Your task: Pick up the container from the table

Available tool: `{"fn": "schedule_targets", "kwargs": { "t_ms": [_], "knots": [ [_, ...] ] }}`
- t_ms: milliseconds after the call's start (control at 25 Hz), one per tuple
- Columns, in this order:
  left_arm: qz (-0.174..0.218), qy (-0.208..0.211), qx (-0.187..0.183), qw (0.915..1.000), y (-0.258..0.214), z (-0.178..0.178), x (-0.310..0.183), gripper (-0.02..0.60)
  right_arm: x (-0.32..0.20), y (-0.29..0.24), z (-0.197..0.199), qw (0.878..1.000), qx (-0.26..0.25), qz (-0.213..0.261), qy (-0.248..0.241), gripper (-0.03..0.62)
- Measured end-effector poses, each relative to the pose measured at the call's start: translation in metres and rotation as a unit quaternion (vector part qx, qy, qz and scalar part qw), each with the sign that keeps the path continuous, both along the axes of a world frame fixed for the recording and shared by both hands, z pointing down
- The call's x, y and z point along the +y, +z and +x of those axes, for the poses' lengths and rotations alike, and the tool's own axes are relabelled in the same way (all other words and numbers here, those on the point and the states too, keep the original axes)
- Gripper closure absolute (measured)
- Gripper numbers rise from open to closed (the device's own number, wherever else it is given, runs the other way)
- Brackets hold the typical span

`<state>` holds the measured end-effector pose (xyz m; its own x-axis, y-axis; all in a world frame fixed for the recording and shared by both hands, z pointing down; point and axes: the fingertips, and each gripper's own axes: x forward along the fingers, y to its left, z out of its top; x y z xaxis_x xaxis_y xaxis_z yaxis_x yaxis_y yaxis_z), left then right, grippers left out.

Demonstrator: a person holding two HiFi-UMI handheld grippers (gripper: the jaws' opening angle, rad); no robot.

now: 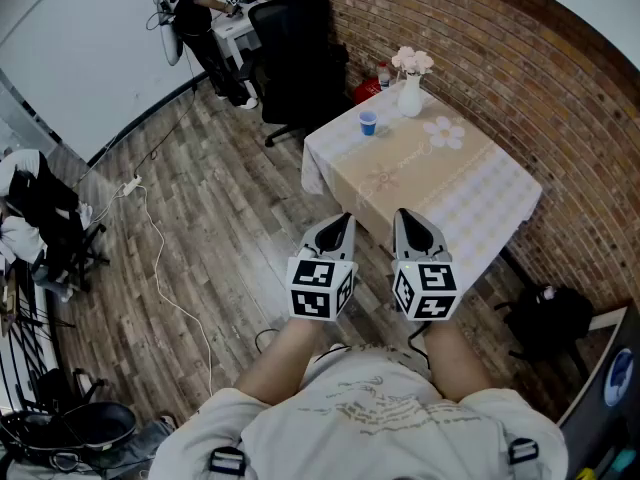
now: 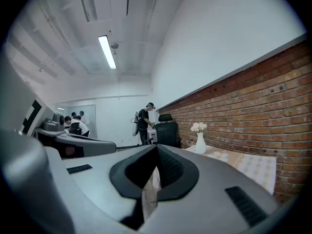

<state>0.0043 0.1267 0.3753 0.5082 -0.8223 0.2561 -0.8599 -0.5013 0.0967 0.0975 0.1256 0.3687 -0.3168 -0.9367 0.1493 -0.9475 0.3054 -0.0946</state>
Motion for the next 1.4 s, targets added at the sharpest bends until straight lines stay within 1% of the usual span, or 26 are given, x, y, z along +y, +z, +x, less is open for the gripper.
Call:
{"fn": "schedule_targets", "kwargs": {
  "t_ms": [480,800,1120,1400],
  "knots": [
    [0.001,-0.004,-0.005,1.0,0.003,0.024,-0.001,0.58,-0.003,0.0,0.022,1.0,-0.028,-0.003,-0.009,0.594],
    [-0.004,-0.019,-0.006,0.9998,0.011,0.036,0.008,0.58,-0.001,0.006,0.033,0.999,-0.029,-0.004,-0.024,0.592],
    [0.002,-0.036,-0.003,0.9994,0.011,0.035,0.005,0.58,-0.006,0.009,0.028,0.999,-0.022,-0.002,-0.041,0.592],
    [0.007,-0.041,-0.001,0.9991,0.014,0.032,-0.011,0.58,-0.024,0.012,0.025,0.999,-0.015,0.002,-0.047,0.592]
  ]
}}
